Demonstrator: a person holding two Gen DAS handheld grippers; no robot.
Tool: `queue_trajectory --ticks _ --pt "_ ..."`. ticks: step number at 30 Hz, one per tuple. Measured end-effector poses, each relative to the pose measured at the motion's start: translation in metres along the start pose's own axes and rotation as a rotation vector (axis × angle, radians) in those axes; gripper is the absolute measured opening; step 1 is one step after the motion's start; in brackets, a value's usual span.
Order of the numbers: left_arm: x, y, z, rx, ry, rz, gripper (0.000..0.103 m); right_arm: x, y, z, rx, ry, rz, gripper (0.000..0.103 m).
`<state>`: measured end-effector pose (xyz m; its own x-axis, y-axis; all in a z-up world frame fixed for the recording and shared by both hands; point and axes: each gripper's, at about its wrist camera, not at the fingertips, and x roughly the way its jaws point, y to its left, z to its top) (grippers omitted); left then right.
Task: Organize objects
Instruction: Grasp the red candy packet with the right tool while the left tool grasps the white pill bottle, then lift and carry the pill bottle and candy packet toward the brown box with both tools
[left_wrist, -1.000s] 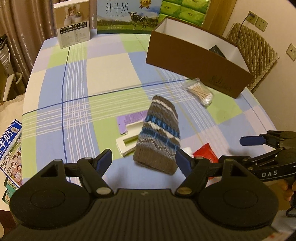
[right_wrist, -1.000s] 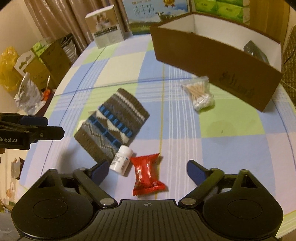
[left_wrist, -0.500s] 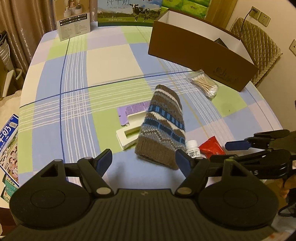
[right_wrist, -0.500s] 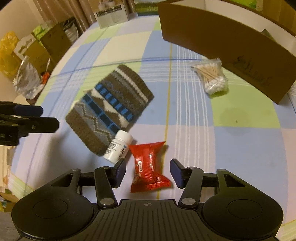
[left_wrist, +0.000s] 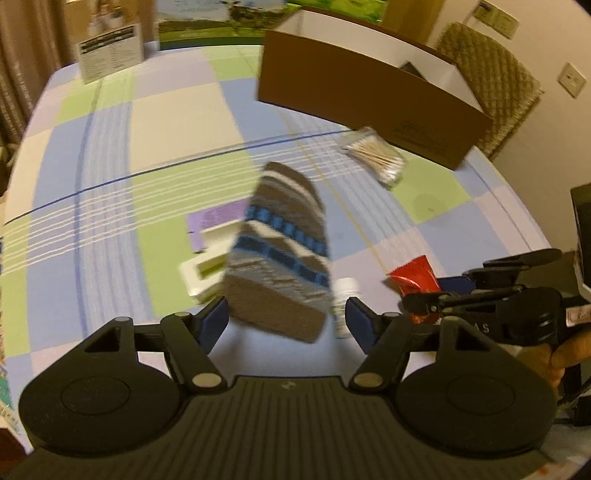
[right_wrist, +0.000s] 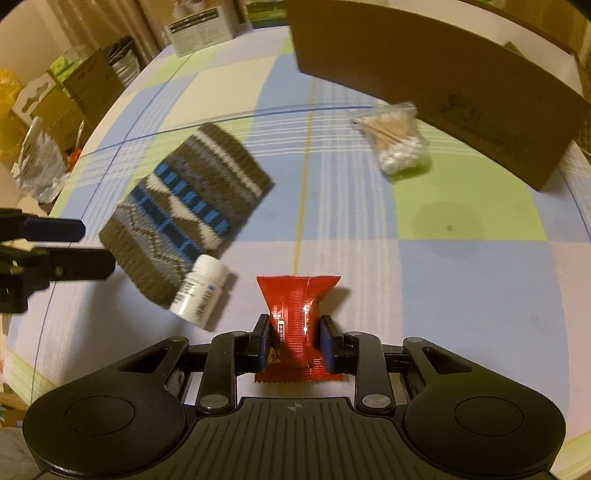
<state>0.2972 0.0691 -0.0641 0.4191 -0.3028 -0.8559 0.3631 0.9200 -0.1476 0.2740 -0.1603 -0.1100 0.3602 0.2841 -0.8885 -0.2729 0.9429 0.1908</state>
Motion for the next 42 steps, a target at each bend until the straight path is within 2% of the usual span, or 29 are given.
queue_trajectory --ticks 3,7,14,29,42 --pt "0.006 -0.013 0.001 0.028 -0.001 -0.055 0.057 -0.007 -0.011 -0.002 0.028 -0.006 -0.007 0.025" --pt "0.020 -0.029 0.001 0.046 0.019 -0.113 0.041 -0.015 -0.026 -0.005 0.059 -0.012 -0.019 0.025" --pt "0.049 -0.041 0.002 0.029 0.096 -0.113 0.027 -0.025 -0.049 -0.010 0.096 -0.020 -0.026 0.025" --pt "0.082 -0.062 0.011 0.027 0.153 -0.083 0.024 -0.029 -0.080 -0.011 0.126 -0.015 -0.027 0.025" --pt "0.087 -0.080 0.013 0.125 0.129 -0.023 0.022 -0.027 -0.095 -0.005 0.126 -0.010 -0.021 0.025"
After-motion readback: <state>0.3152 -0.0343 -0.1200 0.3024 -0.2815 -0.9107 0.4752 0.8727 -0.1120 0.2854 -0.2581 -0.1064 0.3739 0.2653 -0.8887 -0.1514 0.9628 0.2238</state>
